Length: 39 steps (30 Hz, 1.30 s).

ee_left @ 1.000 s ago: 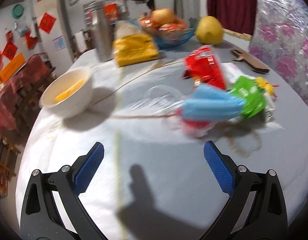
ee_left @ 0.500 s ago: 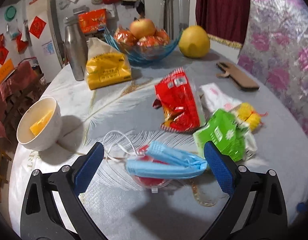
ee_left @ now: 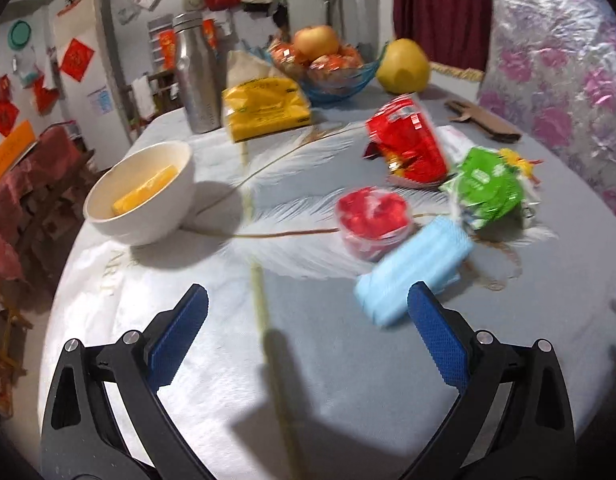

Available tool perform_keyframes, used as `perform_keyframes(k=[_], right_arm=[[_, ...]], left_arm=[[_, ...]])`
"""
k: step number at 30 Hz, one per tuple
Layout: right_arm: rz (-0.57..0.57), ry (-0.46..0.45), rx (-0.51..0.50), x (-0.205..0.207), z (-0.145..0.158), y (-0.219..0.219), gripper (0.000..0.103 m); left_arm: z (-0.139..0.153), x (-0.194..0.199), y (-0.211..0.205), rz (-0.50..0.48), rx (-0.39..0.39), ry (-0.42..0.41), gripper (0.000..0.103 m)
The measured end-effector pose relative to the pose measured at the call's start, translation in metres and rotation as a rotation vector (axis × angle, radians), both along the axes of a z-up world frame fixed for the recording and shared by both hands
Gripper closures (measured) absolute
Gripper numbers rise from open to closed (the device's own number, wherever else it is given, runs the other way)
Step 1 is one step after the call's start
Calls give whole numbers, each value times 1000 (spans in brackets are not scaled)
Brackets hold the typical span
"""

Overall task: Collect trash
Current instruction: 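Grasp the blue face mask with the left gripper while the right gripper grasps the green tissue packet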

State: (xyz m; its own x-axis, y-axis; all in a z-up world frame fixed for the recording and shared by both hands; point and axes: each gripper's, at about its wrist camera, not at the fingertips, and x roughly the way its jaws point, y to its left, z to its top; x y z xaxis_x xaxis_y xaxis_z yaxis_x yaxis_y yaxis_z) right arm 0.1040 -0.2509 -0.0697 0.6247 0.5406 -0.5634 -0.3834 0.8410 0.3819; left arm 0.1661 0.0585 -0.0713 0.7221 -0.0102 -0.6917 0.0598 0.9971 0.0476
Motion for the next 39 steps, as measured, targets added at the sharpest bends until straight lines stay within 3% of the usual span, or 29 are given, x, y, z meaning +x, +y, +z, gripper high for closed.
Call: perform_keyframes(k=[3,9,12,14,17,21,32,34,39], right_arm=[[7,5,-17,2,-1,7,21],[-7,17,-19,9,-1,6,21],[-6,30,-1,15,-3,8,21],[-5,31,3,18,-4,10,21],[0,18,-10,25,-1,15,21],[5,15,-12,42,3,20,21],[-13,86,1,114,3,53,19],[-26,99,-1,124,1,57,9],[-55,143,-11,150,-4,68,6]], left_arm=[[2,2,-17,-66,6,-20,7],[-6,19,-52,-183,61,19,8],[-12,26,-62,-247,62,63,32],[-15,26,-63,-274,45,87,58],[-12,20,-52,-256,-18,72,63],[-9,8,-46,-258,-52,56,63],[-11,11,-46,-239,-47,78,56],[-11,11,-46,-236,-43,78,51],[-10,13,-42,-224,-64,78,37]])
